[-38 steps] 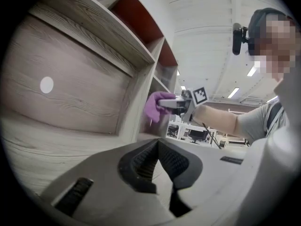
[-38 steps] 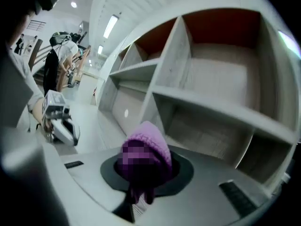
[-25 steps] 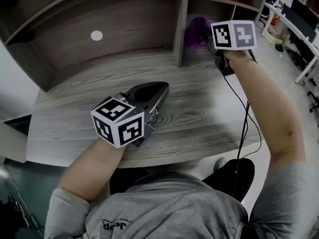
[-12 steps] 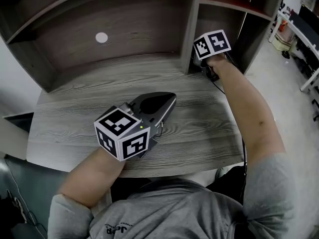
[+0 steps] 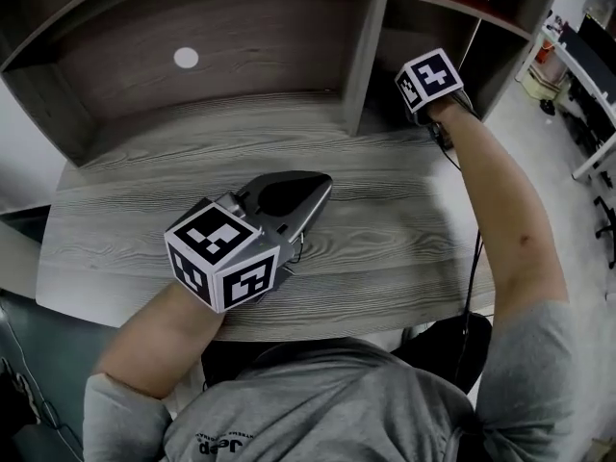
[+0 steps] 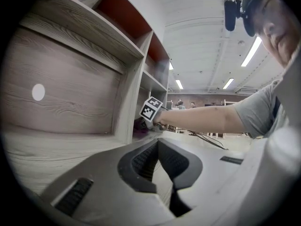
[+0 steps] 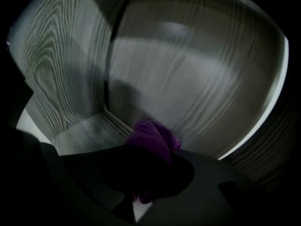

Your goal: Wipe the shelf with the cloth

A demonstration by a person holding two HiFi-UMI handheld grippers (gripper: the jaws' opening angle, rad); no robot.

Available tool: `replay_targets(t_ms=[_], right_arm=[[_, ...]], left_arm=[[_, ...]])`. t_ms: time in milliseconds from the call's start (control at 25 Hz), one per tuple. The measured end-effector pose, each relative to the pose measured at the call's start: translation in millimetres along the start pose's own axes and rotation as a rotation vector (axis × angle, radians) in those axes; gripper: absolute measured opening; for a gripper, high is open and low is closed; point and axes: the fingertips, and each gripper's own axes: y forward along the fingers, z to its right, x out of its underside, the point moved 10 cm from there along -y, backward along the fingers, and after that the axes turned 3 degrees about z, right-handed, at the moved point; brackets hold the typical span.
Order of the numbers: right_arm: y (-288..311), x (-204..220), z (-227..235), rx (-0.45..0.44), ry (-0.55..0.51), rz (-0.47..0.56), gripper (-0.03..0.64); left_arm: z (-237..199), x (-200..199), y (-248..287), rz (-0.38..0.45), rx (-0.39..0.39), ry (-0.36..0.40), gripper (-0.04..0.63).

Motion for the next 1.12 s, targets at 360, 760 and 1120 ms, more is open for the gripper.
replay_targets(t_ms=[360,760,1120], right_arm=[[9,7,15,0.330,-0.399,-0.389,0.075],[-5,3,10,0.339,-0.477,-0.350,0.072],[-51,-6,-68,-0.361,0.029,0.225,0.074]], left_arm=[[2,-1,0,0.001,0.003,0.012,0.011],[-7,-3,-3,0.032,-0.042,0.005,0.010],[-25,-5,-8,0.059,-0.120,-0.017,0.010]])
